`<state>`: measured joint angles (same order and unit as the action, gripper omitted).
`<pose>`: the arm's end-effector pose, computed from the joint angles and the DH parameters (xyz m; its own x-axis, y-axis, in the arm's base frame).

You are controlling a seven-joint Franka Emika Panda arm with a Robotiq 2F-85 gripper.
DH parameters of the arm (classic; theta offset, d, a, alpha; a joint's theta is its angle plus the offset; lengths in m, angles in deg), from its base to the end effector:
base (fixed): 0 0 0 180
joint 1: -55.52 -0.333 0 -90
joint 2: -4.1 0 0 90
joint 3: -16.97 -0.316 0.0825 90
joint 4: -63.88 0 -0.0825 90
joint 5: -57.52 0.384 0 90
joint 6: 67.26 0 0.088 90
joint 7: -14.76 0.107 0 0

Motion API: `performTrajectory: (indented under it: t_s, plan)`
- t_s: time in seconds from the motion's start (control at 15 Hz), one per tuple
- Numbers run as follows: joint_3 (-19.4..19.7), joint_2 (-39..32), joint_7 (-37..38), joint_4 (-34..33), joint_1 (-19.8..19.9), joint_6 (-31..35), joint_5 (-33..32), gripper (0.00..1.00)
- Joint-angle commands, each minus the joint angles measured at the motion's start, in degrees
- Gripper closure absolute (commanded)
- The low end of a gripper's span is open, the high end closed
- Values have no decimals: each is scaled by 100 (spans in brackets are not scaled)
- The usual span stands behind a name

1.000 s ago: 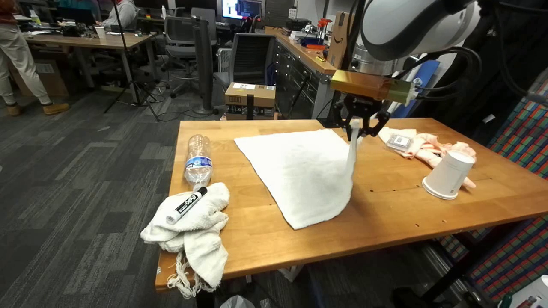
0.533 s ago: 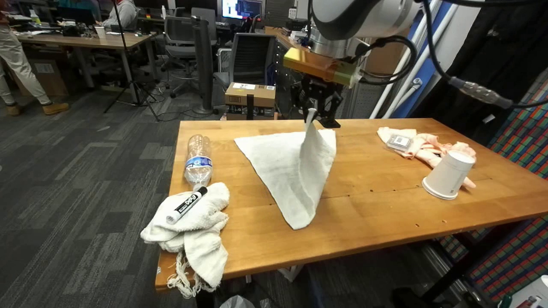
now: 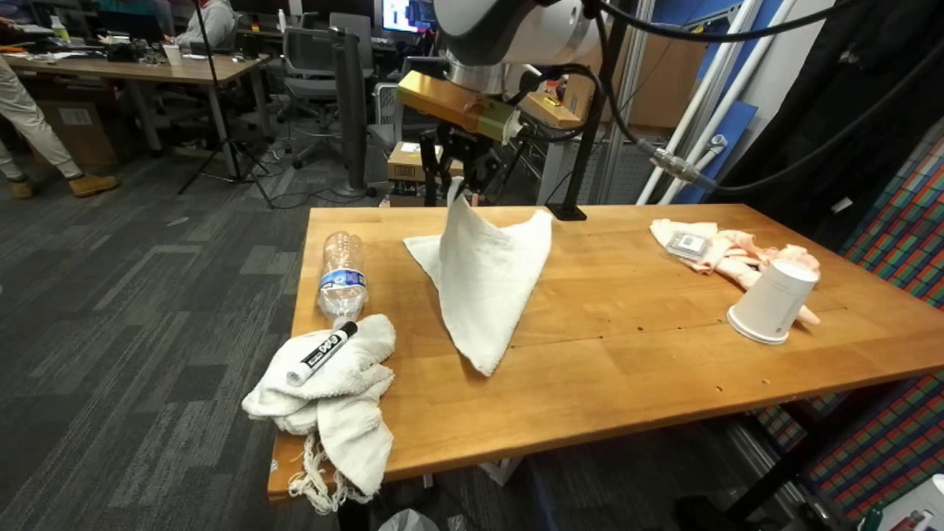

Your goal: Fold the white towel on the table twice, diagonally.

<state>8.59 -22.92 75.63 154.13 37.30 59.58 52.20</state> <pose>0.6342 0.2978 0.3864 0.8339 -0.5432 0.0979 -0.5286 -0.8370 -0.1418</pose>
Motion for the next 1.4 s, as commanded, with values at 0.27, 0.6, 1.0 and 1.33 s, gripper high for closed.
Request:
performTrajectory:
  t_s: [0.27,0.6,1.0,1.33]
  plan:
    - [160,-1175,-46,-1327,-382,-540,117,58]
    - [143,-1242,-29,-1478,-450,-553,211,20]
    - [249,-737,-73,-899,-408,-239,134,0]
    - [583,-263,-363,-377,-336,-252,-364,0]
